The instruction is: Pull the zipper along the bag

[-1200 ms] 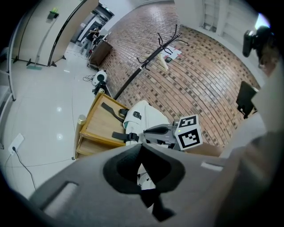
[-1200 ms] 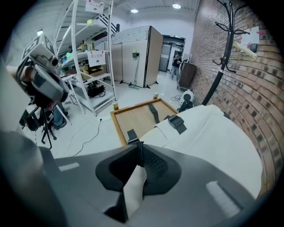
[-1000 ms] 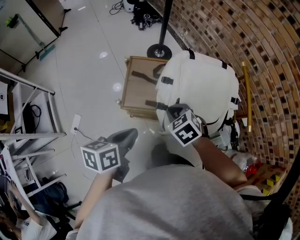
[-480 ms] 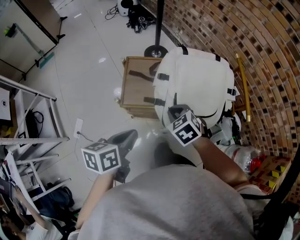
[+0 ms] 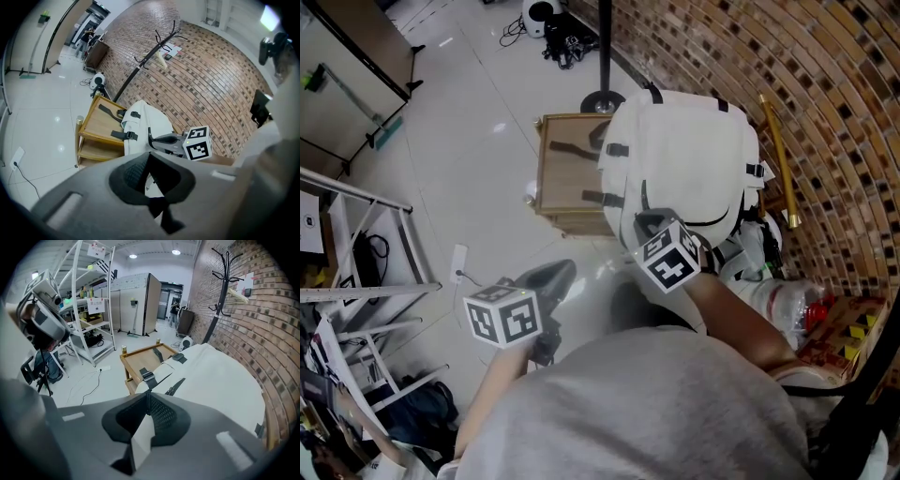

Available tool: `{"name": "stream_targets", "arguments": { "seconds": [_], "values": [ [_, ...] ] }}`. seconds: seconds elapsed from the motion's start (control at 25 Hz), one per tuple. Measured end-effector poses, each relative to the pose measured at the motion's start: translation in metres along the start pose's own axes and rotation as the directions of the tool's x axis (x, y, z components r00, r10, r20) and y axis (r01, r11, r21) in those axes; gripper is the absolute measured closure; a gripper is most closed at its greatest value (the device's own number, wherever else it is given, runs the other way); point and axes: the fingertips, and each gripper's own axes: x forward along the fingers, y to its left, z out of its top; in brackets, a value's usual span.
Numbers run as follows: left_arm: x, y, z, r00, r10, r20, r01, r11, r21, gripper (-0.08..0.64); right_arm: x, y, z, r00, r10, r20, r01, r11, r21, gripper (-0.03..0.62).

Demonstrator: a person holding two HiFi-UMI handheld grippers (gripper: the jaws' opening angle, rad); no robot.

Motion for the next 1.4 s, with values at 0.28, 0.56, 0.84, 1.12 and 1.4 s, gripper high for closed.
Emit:
{"name": "stream_targets", "arguments": {
  "seconds": [0.28, 0.56, 0.84, 1.12, 1.4],
  "values": [
    [0.004, -0.01, -0.004, 0.999, -0.026, -0.025, 0.026, 0.999, 0.024, 0.56, -0.01, 0.001, -0.005, 1.0, -0.018, 0.018, 0.018, 0.999, 0.027, 0.571],
    [0.006, -0.017, -0.008, 0.998, -0.037, -0.044, 0.039, 0.998, 0.046, 0.56, -0.016, 0.003, -0.008, 0.999, -0.03, 0.043, 0.027, 0.997, 0.066, 0.572],
    [0.006, -0.022, -0.014, 0.997, -0.045, -0.058, 0.048, 0.997, 0.061, 0.56, -0.022, 0.003, -0.015, 0.998, -0.042, 0.056, 0.036, 0.994, 0.103, 0.574],
    [0.007, -0.027, -0.023, 0.996, -0.052, -0.073, 0.057, 0.996, 0.071, 0.56, -0.022, 0.015, -0.034, 0.999, -0.029, 0.041, 0.023, 0.991, 0.134, 0.574],
    [0.011, -0.033, -0.032, 0.993, -0.065, -0.097, 0.074, 0.993, 0.092, 0.56, -0.026, 0.014, -0.049, 0.998, -0.053, 0.041, 0.045, 0.984, 0.171, 0.574]
  ]
}}
